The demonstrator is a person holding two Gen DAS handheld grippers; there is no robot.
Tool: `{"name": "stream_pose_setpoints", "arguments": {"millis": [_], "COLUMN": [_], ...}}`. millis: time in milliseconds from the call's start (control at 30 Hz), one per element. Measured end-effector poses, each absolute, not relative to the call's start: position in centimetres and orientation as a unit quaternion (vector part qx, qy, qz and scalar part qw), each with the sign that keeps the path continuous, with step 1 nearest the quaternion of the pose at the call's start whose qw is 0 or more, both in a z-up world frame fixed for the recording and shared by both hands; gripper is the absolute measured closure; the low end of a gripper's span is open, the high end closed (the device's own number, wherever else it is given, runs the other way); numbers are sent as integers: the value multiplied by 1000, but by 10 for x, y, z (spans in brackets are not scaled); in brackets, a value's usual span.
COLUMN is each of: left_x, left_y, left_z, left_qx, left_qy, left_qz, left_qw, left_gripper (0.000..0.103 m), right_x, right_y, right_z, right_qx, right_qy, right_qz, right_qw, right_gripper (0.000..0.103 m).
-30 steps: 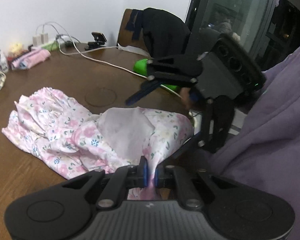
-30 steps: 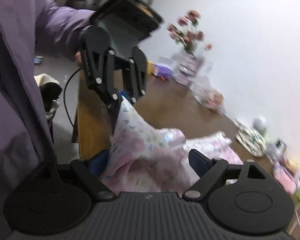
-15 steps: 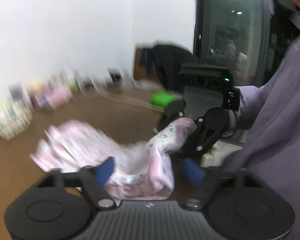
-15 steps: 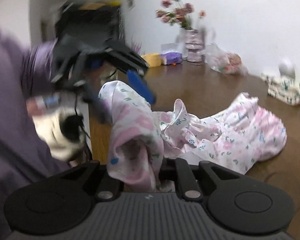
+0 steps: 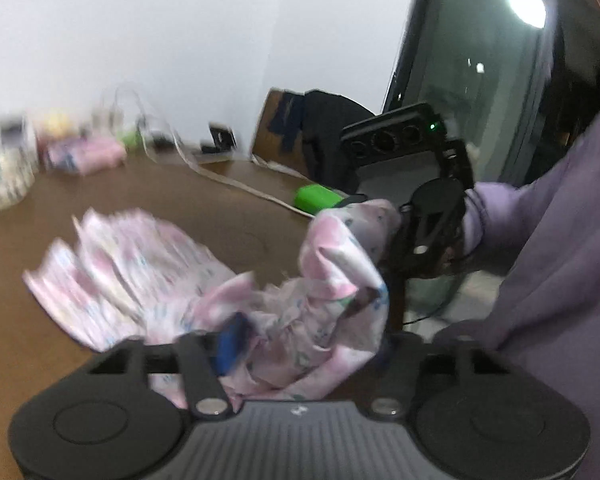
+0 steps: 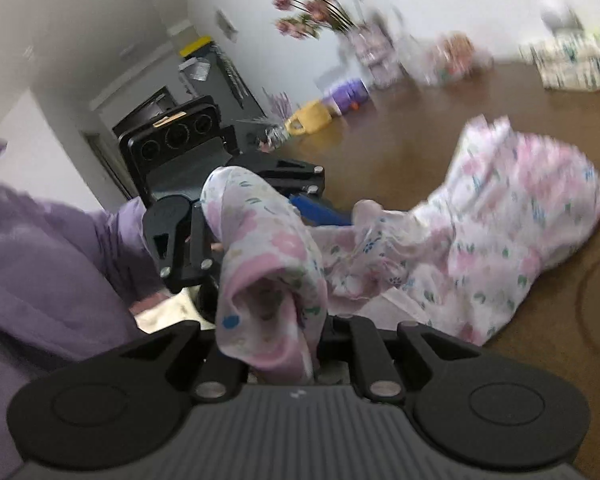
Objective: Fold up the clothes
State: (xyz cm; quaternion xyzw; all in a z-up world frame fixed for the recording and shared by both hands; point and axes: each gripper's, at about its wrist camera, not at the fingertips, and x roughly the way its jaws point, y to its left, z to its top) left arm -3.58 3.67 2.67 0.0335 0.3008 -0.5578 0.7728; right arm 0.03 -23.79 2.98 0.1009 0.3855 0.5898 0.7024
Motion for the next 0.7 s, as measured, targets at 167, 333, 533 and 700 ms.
{"name": "stream_pose_setpoints", "arguments": {"millis": [167,333,533,700], "left_x": [0,21,25,22], "left_y": [48,61,73,73], "left_z": [11,3,-5,-5], "left_qx": [-95,-157,-206,-215], "left_qy": [388,422,441,469], "left_qz": [-529,-485,-448,-385], "left_qw": [749,750,750,765], "left_gripper": [81,86,89,62], "right_x": [28,32,33,40], "right_y": [-238,-256,-285,-281], "right_z": [24,30,22,12], "right_qx": [137,154,225,233], "right_qy": [434,384,366,383], "right_qz": [537,488,432,410], "right_qw": [711,769,793,794], "right_gripper": [83,39,46,89]}}
